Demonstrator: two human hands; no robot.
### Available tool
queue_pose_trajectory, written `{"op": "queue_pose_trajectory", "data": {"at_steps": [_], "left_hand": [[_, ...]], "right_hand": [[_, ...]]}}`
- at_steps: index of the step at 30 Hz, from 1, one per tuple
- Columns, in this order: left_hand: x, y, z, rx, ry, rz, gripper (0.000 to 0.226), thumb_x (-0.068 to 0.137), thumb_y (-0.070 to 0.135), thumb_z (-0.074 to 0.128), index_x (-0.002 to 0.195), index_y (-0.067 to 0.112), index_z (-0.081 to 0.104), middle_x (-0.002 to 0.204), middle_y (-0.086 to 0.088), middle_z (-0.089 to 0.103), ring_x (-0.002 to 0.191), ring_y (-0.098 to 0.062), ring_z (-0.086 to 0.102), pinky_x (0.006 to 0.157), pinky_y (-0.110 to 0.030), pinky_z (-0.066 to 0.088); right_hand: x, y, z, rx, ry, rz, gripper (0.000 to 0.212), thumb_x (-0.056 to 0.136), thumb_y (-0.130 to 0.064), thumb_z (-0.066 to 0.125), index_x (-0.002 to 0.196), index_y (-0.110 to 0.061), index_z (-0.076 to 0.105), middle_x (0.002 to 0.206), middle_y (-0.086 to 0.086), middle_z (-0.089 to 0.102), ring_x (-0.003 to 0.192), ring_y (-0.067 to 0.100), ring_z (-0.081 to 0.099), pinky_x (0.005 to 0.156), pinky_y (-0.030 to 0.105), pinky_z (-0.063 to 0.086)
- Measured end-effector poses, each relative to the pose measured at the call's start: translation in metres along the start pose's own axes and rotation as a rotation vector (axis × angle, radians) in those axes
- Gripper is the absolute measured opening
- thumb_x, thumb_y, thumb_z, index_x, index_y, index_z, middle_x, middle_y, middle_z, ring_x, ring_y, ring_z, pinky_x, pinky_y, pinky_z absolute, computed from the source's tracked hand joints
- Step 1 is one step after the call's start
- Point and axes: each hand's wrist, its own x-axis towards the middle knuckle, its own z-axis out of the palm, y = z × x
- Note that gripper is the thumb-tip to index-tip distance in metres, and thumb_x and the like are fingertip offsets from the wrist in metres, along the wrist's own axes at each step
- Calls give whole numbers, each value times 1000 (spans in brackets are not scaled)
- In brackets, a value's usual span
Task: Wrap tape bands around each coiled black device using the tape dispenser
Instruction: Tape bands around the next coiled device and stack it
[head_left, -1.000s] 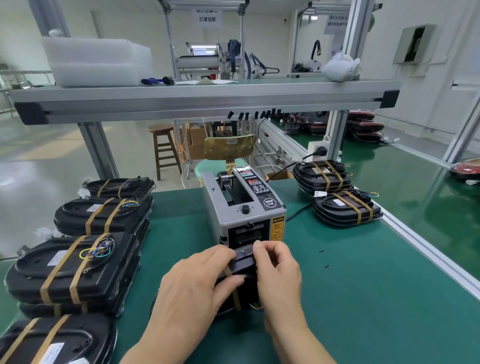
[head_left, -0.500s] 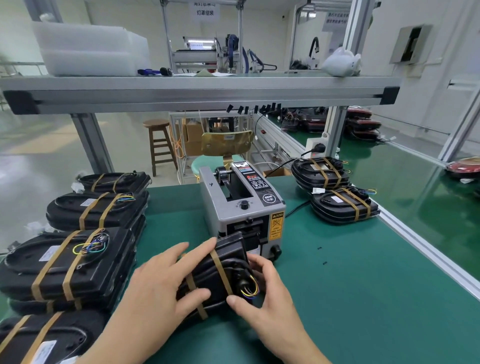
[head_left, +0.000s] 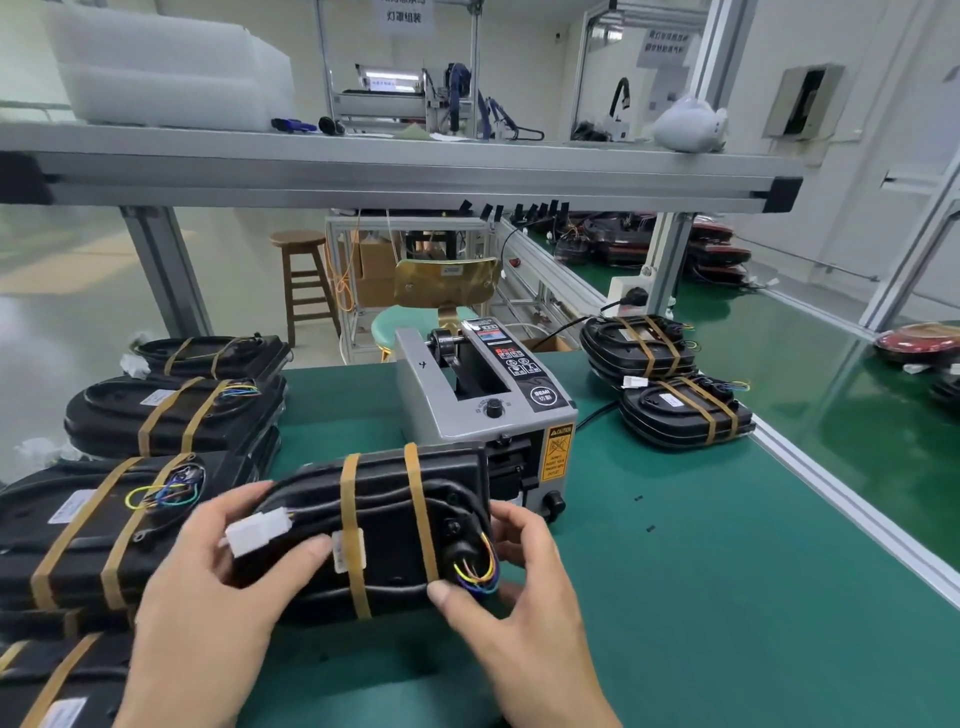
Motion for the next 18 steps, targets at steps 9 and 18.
{"op": "queue_pose_trajectory", "data": {"at_steps": [9,18], "left_hand": [[51,32,-14,-124,170,216,61,54,53,81,110,53,56,107,27,67,95,8,65,84,-35,50],[119,61,-45,-126,166,116,31,70,35,80,88,49,59,94,12,68,84,-6,68,67,-31,54]], "right_hand": [[25,-43,34,103,6,-40,68,63,-54,77,124,-44,48,119,-20,60,111,5,61,93,30,52],[70,-71,83,166,-59,-49,62,64,-45,74,123,-43,54,118,-15,62,108,4,60,95,32,53]]}}
